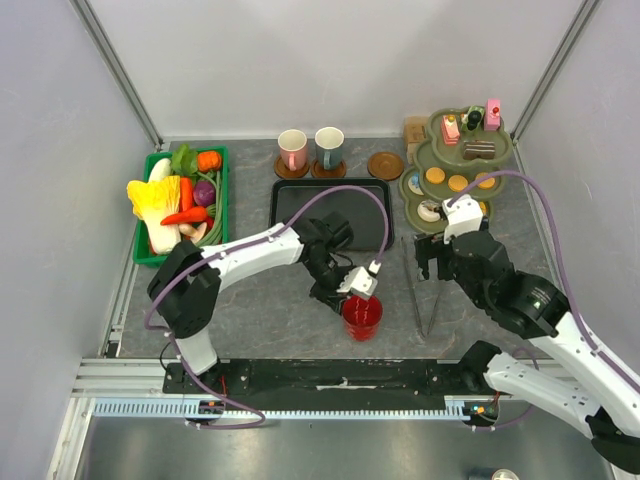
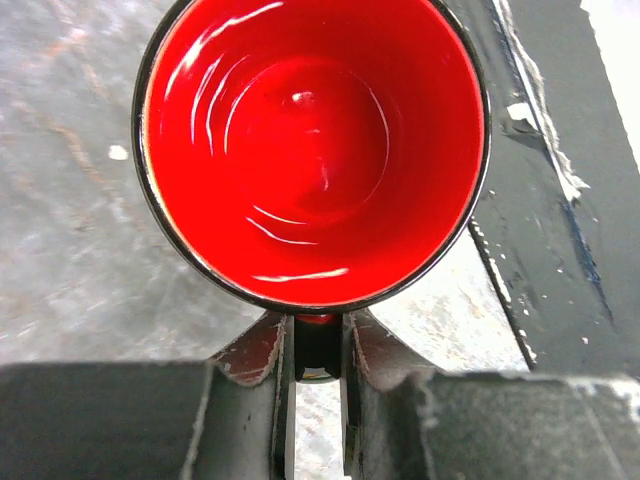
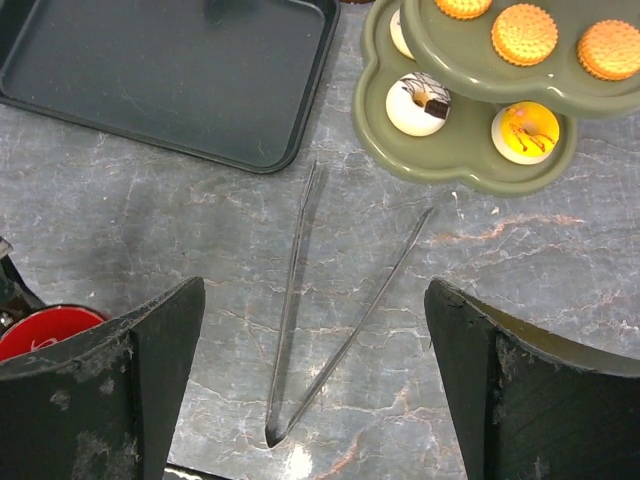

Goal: Serve the afternoon tea

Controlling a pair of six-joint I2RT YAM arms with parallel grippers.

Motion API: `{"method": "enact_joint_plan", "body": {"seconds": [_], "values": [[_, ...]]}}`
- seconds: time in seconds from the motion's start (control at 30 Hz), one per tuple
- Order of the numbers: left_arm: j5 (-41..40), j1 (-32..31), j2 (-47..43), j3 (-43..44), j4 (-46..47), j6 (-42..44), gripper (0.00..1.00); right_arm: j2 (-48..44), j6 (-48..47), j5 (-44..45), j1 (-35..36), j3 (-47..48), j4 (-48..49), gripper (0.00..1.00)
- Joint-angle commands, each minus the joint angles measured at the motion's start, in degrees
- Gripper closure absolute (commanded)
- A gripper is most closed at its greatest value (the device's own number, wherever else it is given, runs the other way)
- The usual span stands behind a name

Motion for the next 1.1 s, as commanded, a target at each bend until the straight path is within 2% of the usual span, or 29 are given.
{"method": "enact_joint_plan", "body": {"seconds": [0.0,0.13,0.23,0.33,0.47,0.57,0.67,0.8,1.07], "values": [[0.5,-0.2,-6.9,3.4,7.6,-9.6,0.98,-3.0,1.6,3.3,0.0,0.2,0.5,0.02],[-5.9,-0.1,-10.3,3.4,19.0,-20.1,0.98,-6.8,2.4,4.3,0.0,-0.2,1.3,0.02],[-15.4,0.0,-11.0,5.3,28.0,-29.5,0.98,-9.0,3.8,4.9,0.0,-0.2,0.9,0.02],[-26.7,0.0,-9.2,10.7,34.1,-38.8,0.98,-11.0,3.8,6.0,0.0,-0.9,1.2,0.02],[-36.8,0.2,-3.4,22.8,34.1,-52.4,0.98,-12.6,2.4,7.5,0.0,-2.9,2.9,0.02],[-48.5,0.1,3.4,34.8,29.9,-65.0,0.98,-12.5,1.5,8.3,0.0,-3.8,3.4,0.02],[-60.6,0.2,10.0,43.9,26.5,-71.8,0.98,-12.4,1.6,8.2,-0.1,-3.2,3.1,0.02],[-64.3,0.9,16.8,54.0,22.0,-76.8,0.98,-14.2,2.3,8.0,0.0,-2.8,3.3,0.02],[-62.3,3.2,25.7,62.9,23.3,-76.2,0.98,-17.8,5.3,9.8,0.0,-4.5,4.7,0.02]]}}
